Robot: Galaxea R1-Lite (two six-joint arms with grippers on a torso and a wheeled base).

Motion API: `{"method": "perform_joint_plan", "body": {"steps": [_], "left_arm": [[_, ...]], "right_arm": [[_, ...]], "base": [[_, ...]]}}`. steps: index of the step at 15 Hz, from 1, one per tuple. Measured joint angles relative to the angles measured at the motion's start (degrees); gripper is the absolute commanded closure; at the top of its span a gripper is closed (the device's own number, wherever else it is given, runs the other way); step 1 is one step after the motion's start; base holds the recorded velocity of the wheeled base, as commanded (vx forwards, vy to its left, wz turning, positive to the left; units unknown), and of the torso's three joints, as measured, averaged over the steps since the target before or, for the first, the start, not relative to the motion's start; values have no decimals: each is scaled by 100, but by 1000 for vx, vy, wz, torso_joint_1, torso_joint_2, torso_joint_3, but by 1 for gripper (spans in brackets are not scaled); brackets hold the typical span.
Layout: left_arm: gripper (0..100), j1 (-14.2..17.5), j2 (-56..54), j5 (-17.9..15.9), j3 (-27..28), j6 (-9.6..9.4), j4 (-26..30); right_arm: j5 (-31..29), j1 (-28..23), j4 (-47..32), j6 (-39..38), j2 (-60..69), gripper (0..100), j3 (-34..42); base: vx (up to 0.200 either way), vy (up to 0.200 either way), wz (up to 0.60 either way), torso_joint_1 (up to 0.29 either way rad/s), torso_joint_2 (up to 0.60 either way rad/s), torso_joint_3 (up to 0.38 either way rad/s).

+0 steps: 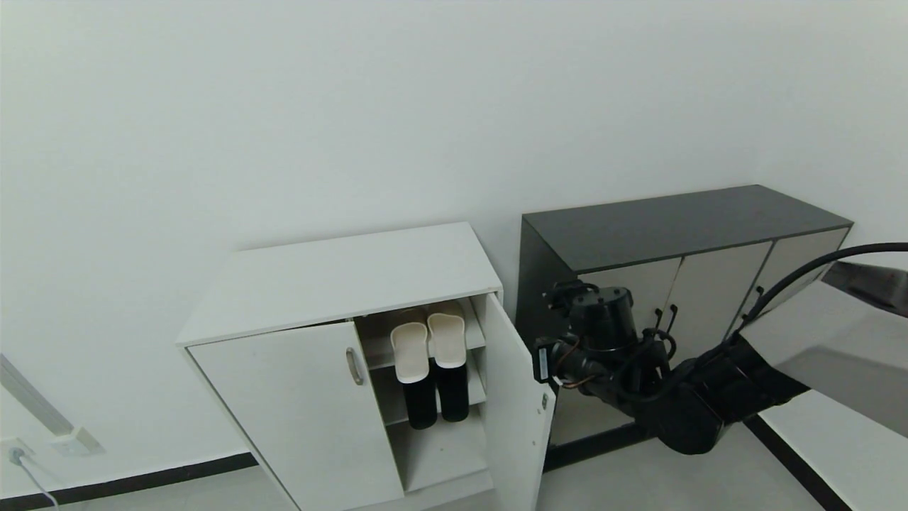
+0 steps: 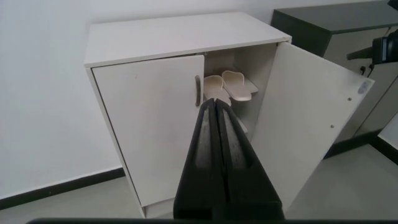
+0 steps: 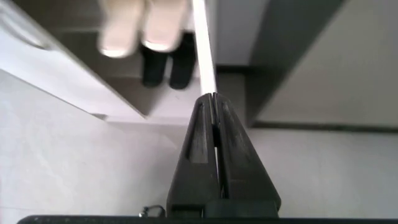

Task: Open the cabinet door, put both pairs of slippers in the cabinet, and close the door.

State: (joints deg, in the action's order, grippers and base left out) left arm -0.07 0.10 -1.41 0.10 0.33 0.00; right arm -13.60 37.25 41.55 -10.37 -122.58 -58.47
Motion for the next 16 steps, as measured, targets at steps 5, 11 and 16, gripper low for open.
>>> {"method": "perform_joint_plan", "body": {"steps": [5,11,16], "left_arm": [[100,-2,0,0,0,0,0],[100,-2,0,0,0,0,0],[100,-6,0,0,-2,-1,2]], "right_arm": [[30,39,809,496,140,100,568],[33,95,980,619,72,100,706],[154,155,987,624,55,100,739]], "base": [[0,0,0,0,0,0],[0,0,200,0,0,2],[0,0,480,5,5,2]]}}
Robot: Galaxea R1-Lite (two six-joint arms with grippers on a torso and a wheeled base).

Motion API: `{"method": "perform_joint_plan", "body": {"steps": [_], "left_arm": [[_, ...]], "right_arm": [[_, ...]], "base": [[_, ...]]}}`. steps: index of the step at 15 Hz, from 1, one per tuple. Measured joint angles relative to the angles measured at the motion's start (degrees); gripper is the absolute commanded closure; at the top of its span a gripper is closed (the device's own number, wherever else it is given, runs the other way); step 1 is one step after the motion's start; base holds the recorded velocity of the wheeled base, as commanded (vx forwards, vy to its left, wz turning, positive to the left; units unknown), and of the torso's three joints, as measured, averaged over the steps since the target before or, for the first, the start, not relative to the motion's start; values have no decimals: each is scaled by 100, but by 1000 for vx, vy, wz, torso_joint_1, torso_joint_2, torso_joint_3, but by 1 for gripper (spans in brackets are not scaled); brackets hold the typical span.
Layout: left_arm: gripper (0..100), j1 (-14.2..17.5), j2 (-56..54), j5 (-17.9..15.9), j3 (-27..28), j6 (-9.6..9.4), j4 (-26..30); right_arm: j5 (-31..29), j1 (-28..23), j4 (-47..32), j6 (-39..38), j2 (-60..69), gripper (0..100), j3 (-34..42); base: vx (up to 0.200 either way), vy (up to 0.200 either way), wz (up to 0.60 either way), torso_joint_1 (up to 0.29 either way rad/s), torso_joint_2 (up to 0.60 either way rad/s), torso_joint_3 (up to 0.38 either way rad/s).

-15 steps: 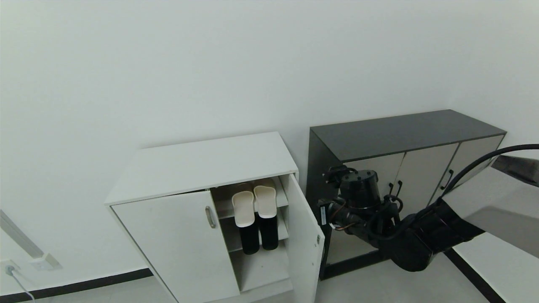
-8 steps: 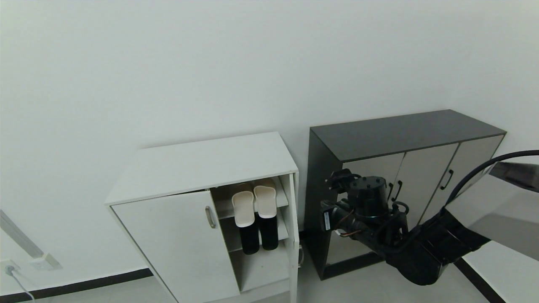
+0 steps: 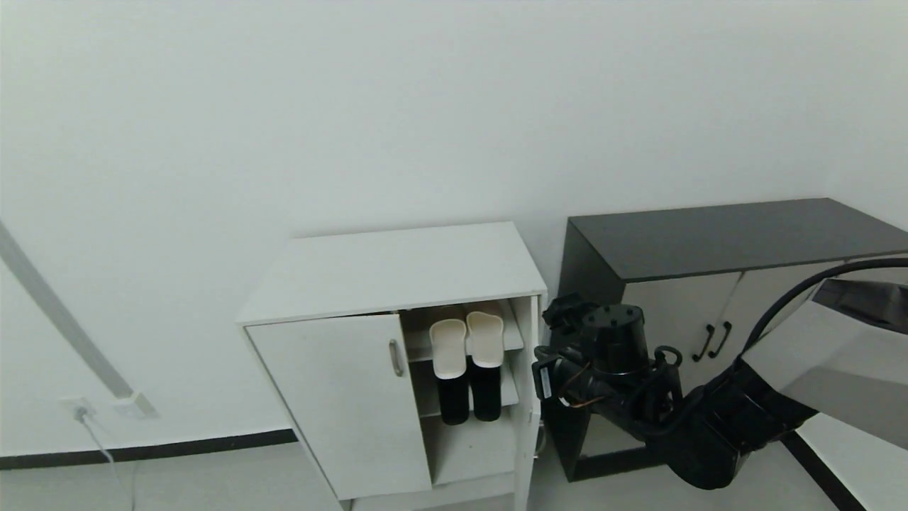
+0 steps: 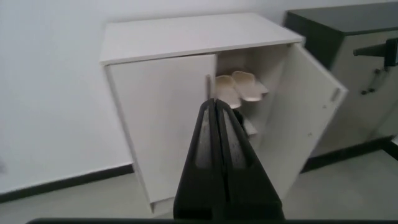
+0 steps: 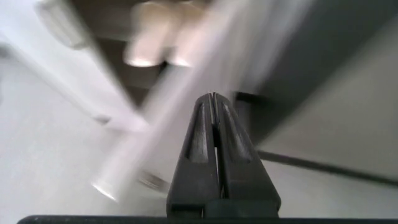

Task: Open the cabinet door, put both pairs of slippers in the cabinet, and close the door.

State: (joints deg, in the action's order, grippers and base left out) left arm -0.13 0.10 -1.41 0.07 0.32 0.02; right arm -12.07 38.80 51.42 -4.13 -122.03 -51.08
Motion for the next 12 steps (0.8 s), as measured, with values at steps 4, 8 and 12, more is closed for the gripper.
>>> {"method": "perform_joint_plan", "body": {"steps": [4,8,12], "left_arm": [[100,-5,0,2,2,9,0],[100,2,0,0,2,11,-2],[100,6,0,2,2,4,-2]], "right_arm": [[4,-28,215,90,-11,100,100],[-54,-206,94,351,133,100,183],[-68,-471,-925,373,538,100,325]], "base": [[0,0,0,0,0,0],[0,0,0,0,0,0],[0,0,0,0,0,0]]}}
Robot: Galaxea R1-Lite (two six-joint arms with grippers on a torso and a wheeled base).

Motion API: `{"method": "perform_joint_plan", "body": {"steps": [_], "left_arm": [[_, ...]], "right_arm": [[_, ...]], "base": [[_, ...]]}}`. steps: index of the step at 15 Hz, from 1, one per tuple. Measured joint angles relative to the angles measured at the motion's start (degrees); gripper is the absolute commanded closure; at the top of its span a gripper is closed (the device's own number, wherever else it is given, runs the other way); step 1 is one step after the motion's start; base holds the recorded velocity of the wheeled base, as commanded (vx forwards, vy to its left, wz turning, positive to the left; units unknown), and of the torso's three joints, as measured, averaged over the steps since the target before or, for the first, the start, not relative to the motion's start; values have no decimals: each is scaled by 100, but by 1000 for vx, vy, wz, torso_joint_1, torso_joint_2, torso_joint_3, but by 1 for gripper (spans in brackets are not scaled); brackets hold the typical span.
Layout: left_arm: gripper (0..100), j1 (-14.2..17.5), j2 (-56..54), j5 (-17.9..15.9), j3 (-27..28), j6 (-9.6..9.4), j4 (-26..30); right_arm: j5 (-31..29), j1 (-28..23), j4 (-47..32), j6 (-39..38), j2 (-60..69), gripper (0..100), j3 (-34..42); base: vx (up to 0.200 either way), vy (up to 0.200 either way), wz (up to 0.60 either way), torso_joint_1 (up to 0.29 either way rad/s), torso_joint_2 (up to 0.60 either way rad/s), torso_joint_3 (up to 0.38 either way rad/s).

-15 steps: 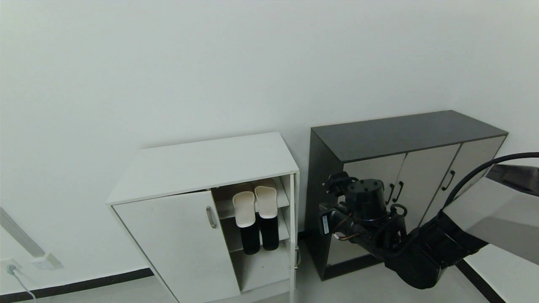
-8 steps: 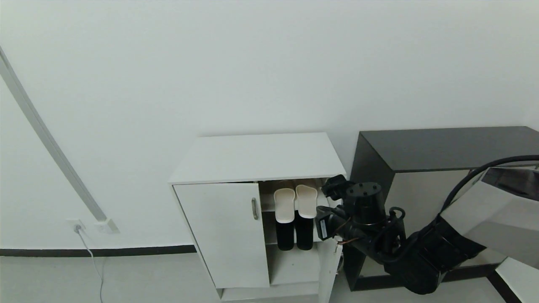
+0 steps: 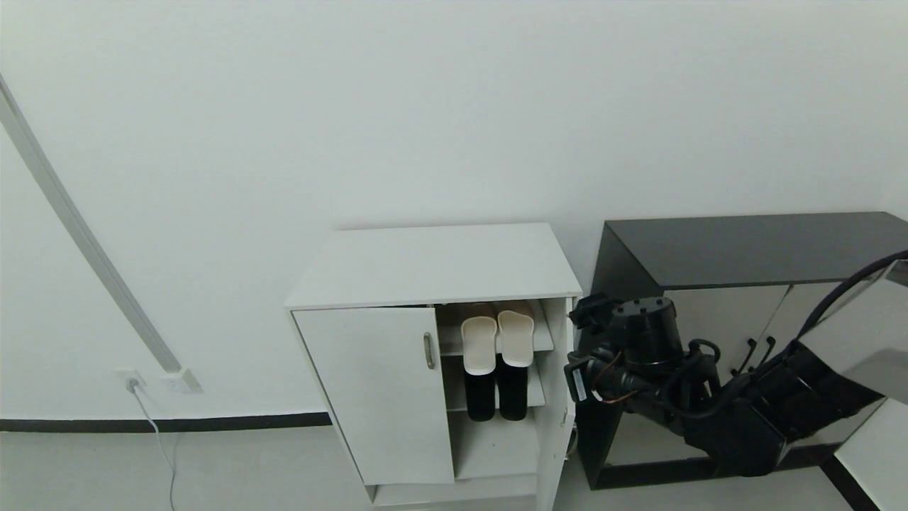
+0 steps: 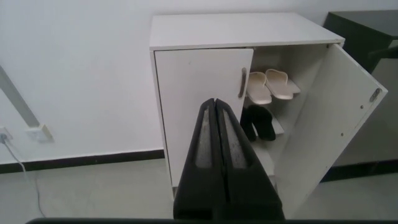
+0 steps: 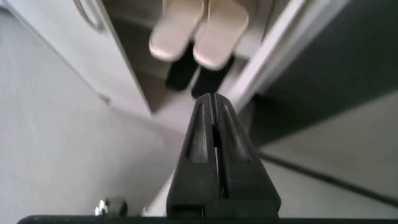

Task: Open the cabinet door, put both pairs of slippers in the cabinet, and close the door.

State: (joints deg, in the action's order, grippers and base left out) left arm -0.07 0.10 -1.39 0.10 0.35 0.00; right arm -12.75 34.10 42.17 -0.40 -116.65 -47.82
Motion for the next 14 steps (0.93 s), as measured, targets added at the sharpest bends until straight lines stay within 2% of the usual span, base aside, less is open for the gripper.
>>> {"method": "perform_joint_plan", "body": {"steps": [10,14], "left_arm": [[100,-2,0,-2,0,0,0],[100,-2,0,-2,0,-4,0]], "right_arm": [[90,-190,-89,-9,-199,100,310],[318,-190,661,-60,-695,100,100]], "base": [[0,0,0,0,0,0],[0,0,0,0,0,0]]}}
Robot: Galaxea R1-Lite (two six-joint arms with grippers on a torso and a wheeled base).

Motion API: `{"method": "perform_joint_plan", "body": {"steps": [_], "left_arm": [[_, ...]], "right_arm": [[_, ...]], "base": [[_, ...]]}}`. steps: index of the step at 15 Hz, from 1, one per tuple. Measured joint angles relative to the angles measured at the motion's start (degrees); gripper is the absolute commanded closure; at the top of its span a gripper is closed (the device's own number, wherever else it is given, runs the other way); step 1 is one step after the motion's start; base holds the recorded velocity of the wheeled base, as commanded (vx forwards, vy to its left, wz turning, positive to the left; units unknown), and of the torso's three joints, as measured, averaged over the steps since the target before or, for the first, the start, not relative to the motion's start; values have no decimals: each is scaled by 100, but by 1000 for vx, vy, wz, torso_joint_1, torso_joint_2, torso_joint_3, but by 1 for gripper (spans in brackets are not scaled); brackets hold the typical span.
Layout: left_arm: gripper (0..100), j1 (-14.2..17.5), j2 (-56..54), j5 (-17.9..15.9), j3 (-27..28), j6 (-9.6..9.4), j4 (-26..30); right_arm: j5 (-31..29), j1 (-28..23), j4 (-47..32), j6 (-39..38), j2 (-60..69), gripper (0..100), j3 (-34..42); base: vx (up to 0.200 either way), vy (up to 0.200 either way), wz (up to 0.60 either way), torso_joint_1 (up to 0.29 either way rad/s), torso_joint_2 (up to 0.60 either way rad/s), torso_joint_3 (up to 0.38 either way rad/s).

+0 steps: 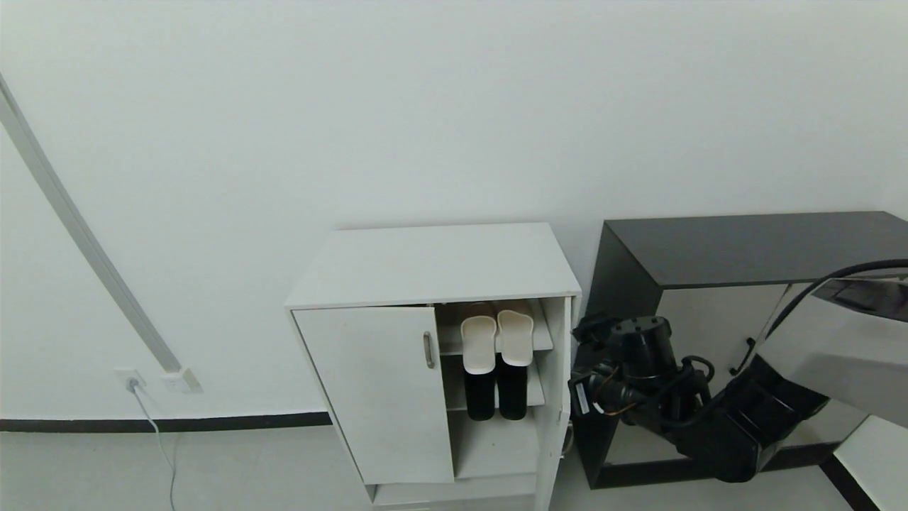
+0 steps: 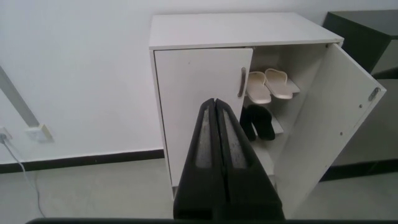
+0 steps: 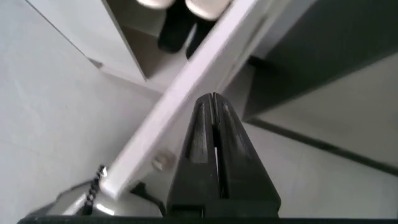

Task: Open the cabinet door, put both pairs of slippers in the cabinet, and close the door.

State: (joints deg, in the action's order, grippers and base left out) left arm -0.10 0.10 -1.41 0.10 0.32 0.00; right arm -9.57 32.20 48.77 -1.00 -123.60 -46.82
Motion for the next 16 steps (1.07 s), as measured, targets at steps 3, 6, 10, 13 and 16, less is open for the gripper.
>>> {"method": "perform_joint_plan", "body": {"steps": [3,6,10,13,16], "left_arm": [[100,0,0,2,0,0,0],[100,0,0,0,0,0,0],[100,0,0,0,0,0,0],[100,-1,0,0,0,-2,0],[100,2,0,-2,0,-2,-2]], "right_arm": [[60,71,758,-77,-462,100,-350],[207,145,1152,-252,-683,100,-458],[785,165,2005,-318,-697,100,-6],[1028,162,2519,-323,-507,100,846],[1076,168,3079,-305,-247,100,1734]], "base": [[0,0,0,0,0,0],[0,0,0,0,0,0],[0,0,0,0,0,0],[133,0,0,2,3,2],[67,0,0,-2,2,1]]}}
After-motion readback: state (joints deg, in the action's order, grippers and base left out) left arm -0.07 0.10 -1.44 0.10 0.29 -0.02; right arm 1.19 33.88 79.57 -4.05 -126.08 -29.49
